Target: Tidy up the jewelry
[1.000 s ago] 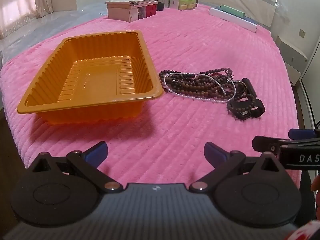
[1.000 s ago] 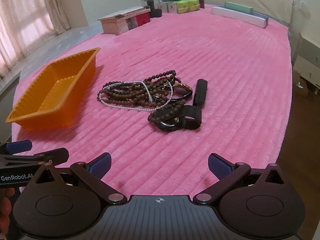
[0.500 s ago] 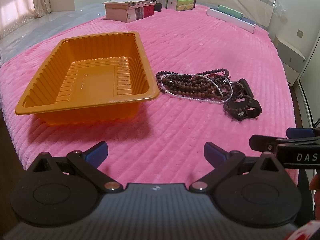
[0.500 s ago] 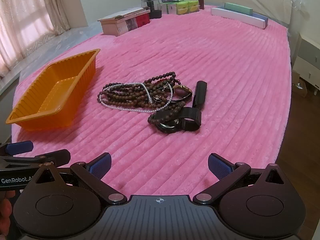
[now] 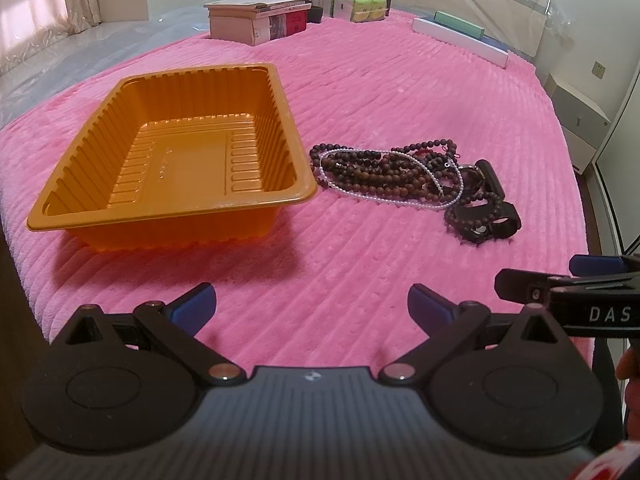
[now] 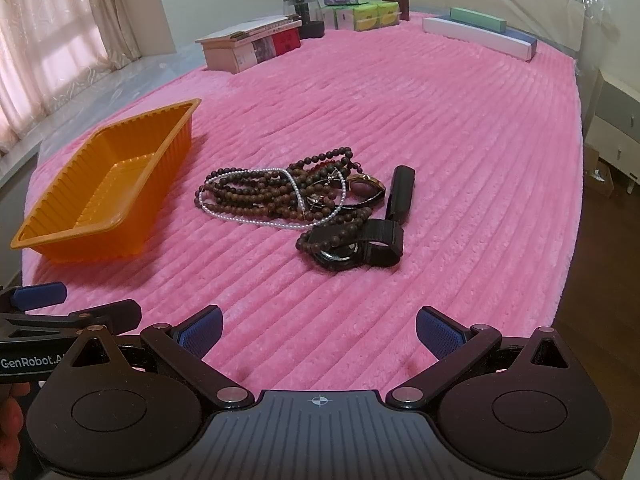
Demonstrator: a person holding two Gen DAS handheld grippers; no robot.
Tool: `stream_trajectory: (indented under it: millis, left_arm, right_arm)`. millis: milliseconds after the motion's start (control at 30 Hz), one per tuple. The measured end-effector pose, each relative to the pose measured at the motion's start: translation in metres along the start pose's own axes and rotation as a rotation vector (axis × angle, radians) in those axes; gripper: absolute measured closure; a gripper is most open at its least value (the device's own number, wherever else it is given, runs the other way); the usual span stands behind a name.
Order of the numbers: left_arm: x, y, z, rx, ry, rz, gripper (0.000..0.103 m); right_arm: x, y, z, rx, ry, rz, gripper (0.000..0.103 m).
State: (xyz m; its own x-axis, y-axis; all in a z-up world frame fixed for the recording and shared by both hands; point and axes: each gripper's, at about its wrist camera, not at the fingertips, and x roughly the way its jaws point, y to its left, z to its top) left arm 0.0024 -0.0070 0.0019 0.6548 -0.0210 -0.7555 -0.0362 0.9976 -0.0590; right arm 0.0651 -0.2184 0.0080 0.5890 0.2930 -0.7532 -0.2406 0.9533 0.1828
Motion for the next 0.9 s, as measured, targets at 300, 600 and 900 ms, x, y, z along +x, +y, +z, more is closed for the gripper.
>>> stream_trajectory:
  millis: [300,600,900]
  left_arm:
    - [0.0000,-0.0002,0.0002,0.000,0.001,0.000,0.002]
    - [0.0005,-0.0006,0.0007,0.000,0.004,-0.002,0.002]
    - [0.0007,-0.0009,-0.0001,-0.001,0.007,-0.005,0.002]
  right_arm:
    - [0.0008,0.0001,0.0005,0.000,0.001,0.001,0.001]
    - [0.0019,-0.0004,0.0005,0.001,0.003,0.000,0.001]
    - [0.0024,-0.0012,0.0004,0.003,0.004,-0.001,0.001]
